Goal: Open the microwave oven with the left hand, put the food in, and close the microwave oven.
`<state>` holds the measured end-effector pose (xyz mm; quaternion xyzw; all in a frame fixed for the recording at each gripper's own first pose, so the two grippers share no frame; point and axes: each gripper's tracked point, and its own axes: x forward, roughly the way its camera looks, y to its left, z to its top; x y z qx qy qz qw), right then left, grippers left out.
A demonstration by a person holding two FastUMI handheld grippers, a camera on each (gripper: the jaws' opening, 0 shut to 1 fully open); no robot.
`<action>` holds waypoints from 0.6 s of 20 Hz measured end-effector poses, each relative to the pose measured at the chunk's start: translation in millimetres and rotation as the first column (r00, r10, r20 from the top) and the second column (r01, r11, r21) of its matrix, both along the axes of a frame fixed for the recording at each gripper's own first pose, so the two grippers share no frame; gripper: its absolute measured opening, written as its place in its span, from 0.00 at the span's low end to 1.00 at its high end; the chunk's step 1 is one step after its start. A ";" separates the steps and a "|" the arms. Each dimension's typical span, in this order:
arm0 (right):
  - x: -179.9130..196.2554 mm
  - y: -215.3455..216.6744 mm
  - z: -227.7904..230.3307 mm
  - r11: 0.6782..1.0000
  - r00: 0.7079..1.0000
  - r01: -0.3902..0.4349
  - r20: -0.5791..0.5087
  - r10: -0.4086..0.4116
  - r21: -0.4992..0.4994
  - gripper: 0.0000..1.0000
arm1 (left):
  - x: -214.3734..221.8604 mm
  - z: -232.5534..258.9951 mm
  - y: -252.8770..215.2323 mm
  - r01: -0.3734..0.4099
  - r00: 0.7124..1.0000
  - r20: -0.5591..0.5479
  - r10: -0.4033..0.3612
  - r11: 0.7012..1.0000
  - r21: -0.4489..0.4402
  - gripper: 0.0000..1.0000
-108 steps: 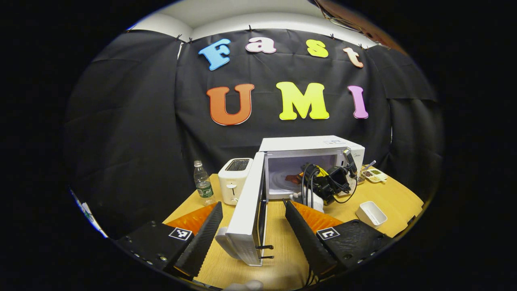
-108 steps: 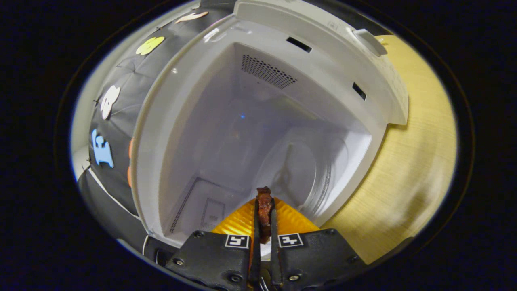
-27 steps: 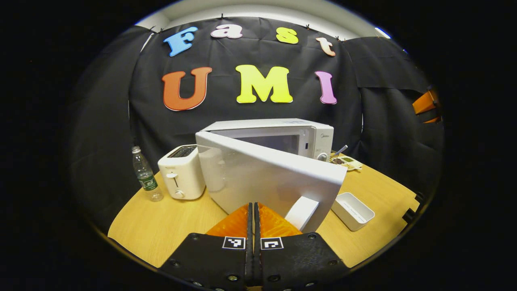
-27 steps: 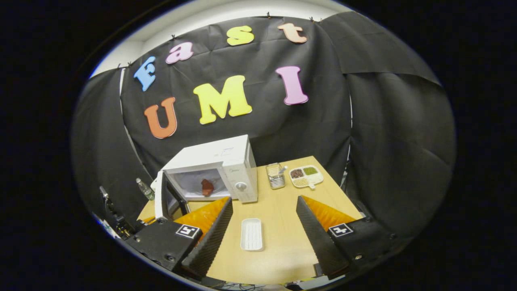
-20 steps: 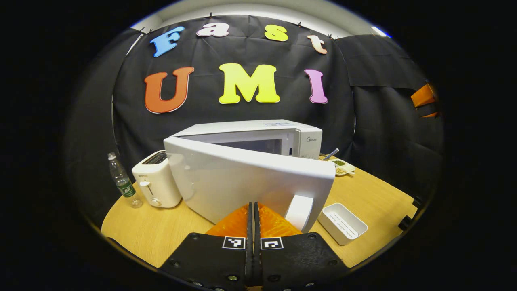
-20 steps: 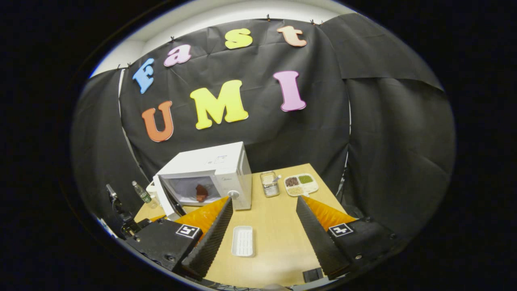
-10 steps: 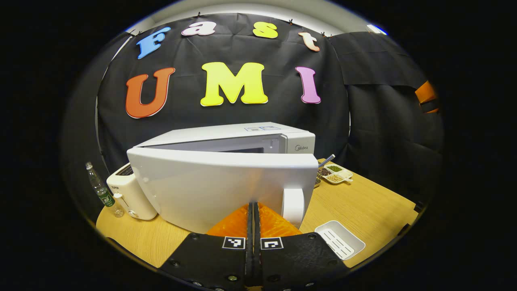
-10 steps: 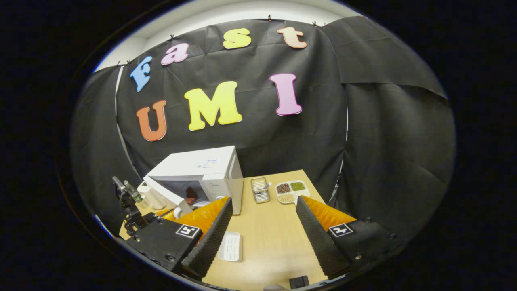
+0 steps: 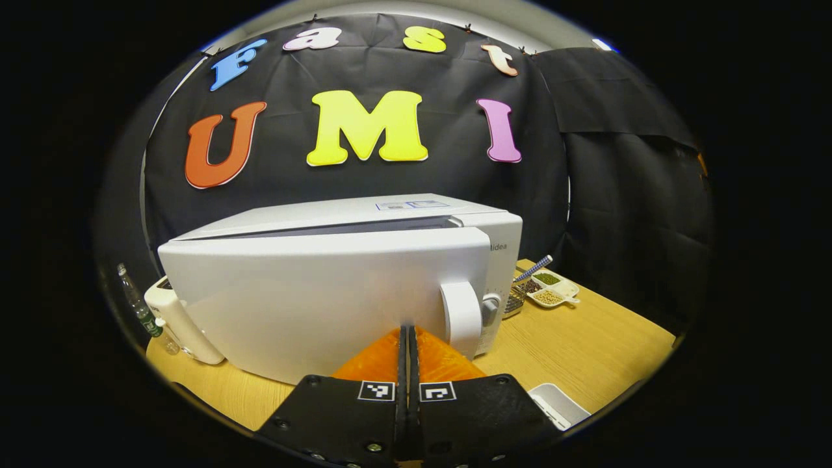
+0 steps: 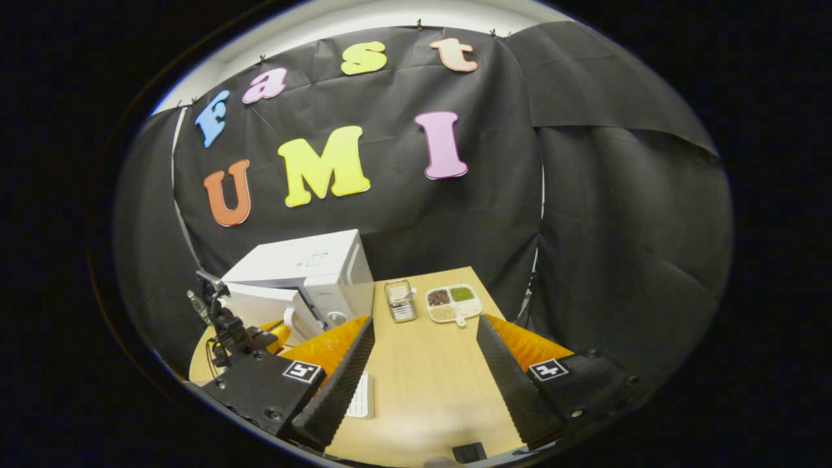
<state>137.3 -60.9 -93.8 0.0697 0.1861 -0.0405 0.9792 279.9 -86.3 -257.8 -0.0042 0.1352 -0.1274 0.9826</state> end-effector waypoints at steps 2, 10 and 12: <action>-1.4 -4.4 -4.2 1.000 1.000 0.012 -0.009 -0.012 0.006 0.92 | 8.3 -1.3 -2.4 -0.004 1.000 -0.006 0.004 1.000 0.007 0.00; 0.7 -14.1 -8.7 0.999 0.999 0.034 -0.024 -0.034 0.010 1.00 | 24.8 -2.6 -7.8 -0.008 1.000 -0.010 0.008 1.000 0.002 0.00; 1.7 -9.9 -11.8 0.999 0.999 0.028 -0.029 -0.028 0.025 1.00 | 30.9 -0.4 -8.8 -0.012 1.000 0.005 0.012 1.000 0.001 0.00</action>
